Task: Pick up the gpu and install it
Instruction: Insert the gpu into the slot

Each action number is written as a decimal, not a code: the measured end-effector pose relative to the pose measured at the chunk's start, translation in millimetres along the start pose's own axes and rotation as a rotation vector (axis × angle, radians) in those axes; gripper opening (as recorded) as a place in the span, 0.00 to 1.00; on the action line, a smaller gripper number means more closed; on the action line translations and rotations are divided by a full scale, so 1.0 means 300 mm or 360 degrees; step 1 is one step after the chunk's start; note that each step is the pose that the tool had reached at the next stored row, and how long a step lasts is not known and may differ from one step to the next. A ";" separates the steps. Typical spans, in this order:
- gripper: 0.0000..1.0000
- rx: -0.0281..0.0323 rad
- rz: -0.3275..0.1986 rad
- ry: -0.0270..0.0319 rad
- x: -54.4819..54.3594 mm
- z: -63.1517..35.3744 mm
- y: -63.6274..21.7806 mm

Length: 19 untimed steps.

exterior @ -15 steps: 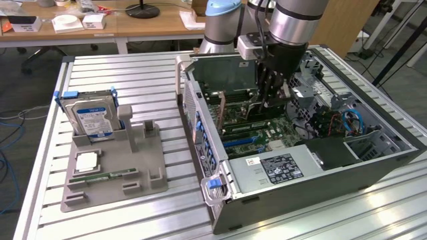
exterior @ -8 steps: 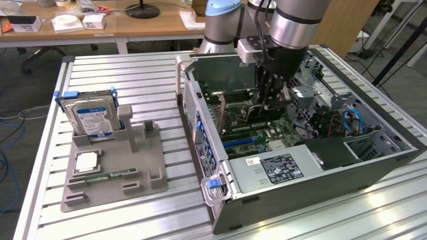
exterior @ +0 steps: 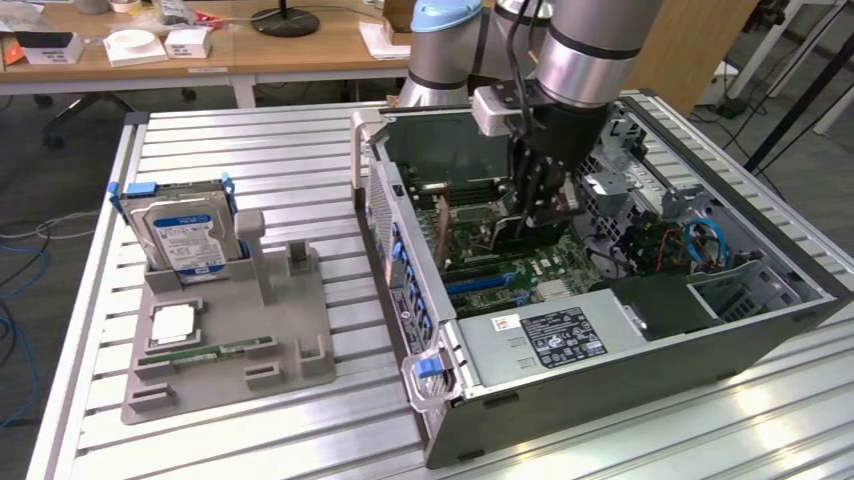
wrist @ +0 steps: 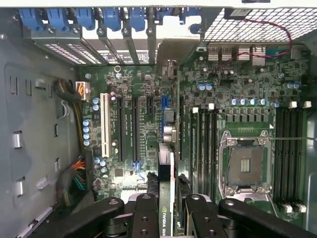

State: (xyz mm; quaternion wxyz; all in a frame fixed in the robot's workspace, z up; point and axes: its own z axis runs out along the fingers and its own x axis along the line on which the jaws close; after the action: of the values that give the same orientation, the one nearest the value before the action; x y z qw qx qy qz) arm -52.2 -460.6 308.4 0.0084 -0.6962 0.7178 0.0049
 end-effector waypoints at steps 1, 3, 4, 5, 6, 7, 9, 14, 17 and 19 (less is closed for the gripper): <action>0.26 0.00000 0.0000 0.00000 0.001 0.004 0.002; 0.26 0.00000 0.0000 -0.00002 0.002 0.013 0.007; 0.26 -0.00001 0.0000 -0.00001 0.002 0.017 0.008; 0.26 0.00000 0.0000 -0.00001 0.003 0.021 0.010; 0.26 -0.00001 0.0000 0.00001 0.004 0.025 0.011; 0.26 0.00000 0.0000 -0.00001 0.004 0.028 0.013; 0.26 0.00000 0.0000 -0.00001 0.005 0.035 0.015; 0.26 0.00000 0.0000 -0.00001 0.008 0.051 0.017; 0.26 0.00001 0.0000 -0.00002 0.008 0.062 0.021; 0.26 0.00000 0.0000 -0.00001 0.009 0.068 0.024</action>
State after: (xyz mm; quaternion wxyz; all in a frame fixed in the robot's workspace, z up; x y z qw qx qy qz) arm -59.4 -462.7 288.0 0.0085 -0.6962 0.7178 0.0050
